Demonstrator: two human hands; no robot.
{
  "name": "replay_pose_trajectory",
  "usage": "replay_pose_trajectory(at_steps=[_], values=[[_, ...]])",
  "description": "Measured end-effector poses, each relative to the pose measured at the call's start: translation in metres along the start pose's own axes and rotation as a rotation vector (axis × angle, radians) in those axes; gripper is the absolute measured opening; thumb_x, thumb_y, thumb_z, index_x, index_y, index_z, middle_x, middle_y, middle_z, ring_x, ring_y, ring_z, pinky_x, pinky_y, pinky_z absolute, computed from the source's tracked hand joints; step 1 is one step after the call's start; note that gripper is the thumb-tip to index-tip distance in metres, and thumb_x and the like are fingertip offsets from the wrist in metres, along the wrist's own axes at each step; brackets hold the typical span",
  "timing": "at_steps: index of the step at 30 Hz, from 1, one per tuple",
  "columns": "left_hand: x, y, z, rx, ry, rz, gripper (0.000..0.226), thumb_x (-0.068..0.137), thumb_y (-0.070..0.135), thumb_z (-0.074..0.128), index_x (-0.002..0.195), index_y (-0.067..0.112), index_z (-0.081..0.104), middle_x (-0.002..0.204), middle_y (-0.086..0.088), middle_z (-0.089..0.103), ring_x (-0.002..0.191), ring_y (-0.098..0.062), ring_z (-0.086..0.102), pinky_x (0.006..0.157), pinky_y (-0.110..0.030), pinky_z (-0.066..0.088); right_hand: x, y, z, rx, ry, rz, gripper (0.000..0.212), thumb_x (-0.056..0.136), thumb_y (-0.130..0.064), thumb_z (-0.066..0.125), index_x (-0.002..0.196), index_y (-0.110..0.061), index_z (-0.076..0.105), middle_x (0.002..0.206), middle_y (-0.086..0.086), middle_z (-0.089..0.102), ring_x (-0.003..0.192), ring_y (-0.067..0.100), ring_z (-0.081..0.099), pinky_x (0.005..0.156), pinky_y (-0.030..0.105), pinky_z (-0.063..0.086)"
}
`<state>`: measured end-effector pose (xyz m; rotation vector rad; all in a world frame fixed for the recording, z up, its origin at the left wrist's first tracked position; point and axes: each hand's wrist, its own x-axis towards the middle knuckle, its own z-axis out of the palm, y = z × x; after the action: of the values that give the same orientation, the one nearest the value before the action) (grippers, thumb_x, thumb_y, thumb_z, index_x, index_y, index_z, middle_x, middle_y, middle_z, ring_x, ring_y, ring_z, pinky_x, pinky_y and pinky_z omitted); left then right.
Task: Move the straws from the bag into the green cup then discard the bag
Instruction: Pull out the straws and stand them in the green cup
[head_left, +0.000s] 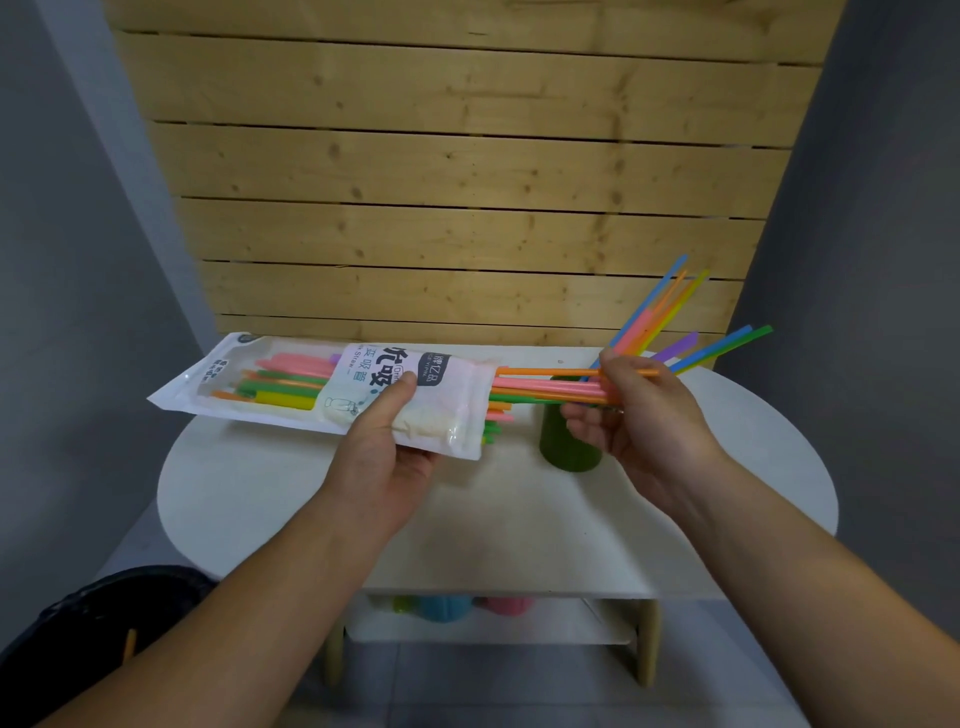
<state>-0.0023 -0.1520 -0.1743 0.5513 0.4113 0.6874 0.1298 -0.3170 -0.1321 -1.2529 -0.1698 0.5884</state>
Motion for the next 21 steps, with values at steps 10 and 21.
replay_pose_trajectory(at_steps=[10, 21], values=[[-0.001, 0.0, 0.0, 0.016, -0.01, -0.01, 0.037, 0.091, 0.007, 0.07, 0.126, 0.019, 0.064, 0.112, -0.006, 0.08, 0.101, -0.022, 0.077, 0.083, -0.05, 0.062, 0.003, 0.002, -0.008, -0.119, -0.056, -0.032, 0.009, 0.092, -0.009, 0.068, 0.09, 0.0, 0.07, 0.072, 0.013, 0.063, 0.058, 0.014, 0.06, 0.052, 0.019, 0.053], [0.001, 0.006, 0.001, -0.042, 0.001, 0.005, 0.035, 0.09, 0.007, 0.072, 0.122, 0.018, 0.065, 0.112, -0.007, 0.08, 0.1, -0.023, 0.078, 0.08, -0.05, 0.064, -0.005, 0.02, 0.0, 0.078, -0.048, -0.004, 0.065, 0.063, -0.055, 0.077, 0.109, -0.011, 0.064, 0.082, 0.009, 0.062, 0.058, 0.014, 0.058, 0.054, 0.026, 0.05]])
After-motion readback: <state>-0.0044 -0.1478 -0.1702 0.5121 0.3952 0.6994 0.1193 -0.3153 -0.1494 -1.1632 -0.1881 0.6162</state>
